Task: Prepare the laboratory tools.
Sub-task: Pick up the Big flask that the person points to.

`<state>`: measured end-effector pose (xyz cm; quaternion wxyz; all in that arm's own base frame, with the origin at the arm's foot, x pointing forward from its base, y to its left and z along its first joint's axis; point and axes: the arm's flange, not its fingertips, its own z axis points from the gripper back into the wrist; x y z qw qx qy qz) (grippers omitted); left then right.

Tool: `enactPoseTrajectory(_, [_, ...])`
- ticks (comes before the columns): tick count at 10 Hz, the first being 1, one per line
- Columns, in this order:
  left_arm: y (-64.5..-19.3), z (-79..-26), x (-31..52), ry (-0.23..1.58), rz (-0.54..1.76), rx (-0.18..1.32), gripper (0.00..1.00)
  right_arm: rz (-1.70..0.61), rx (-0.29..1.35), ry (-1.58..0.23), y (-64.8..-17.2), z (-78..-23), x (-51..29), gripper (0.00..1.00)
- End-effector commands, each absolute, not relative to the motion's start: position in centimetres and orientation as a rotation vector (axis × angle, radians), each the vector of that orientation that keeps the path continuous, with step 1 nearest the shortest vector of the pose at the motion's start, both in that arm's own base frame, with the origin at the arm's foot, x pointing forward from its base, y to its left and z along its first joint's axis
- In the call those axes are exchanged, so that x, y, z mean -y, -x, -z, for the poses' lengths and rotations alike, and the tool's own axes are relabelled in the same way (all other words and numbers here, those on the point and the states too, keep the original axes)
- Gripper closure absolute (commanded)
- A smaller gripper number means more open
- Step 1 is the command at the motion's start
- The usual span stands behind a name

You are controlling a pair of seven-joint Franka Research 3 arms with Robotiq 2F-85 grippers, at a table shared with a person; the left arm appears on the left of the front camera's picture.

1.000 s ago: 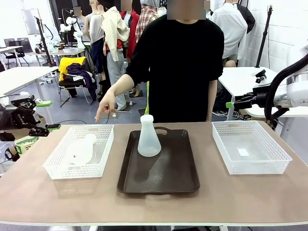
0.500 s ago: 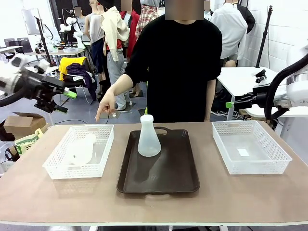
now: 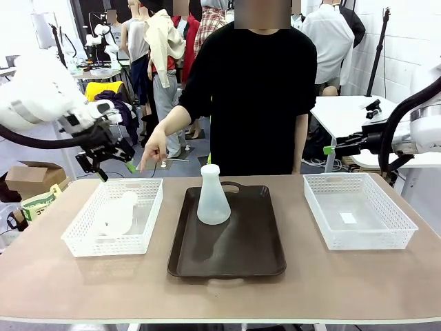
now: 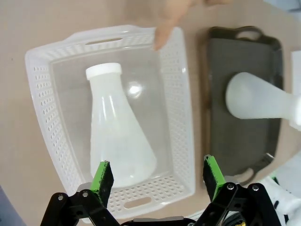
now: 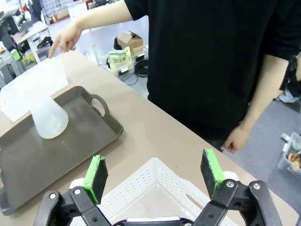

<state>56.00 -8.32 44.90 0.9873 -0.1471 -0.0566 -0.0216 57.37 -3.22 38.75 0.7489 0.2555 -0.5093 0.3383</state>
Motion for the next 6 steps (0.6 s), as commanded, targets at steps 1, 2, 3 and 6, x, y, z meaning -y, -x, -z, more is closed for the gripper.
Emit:
enactPoseTrajectory(1, [-58.2, -43.6, 9.8, 0.198, 0.042, 0.067, 0.00, -0.738, 1.105, -0.545, -57.3, -38.7, 3.2, 0.00])
enactPoseTrajectory(2, [-59.2, -41.7, 10.1, 0.135, 0.027, 0.090, 0.00, -0.738, 1.105, -0.545, -57.3, -38.7, 3.2, 0.00])
enactPoseTrajectory(3, [-59.8, -40.2, 10.2, 0.102, 0.023, 0.093, 0.00, -0.738, 1.105, -0.545, -57.3, -38.7, 3.2, 0.00])
enactPoseTrajectory(6, [-61.1, -36.7, 9.8, 0.070, 0.068, 0.125, 0.00, -0.738, 1.105, -0.545, -57.3, -38.7, 3.2, 0.00])
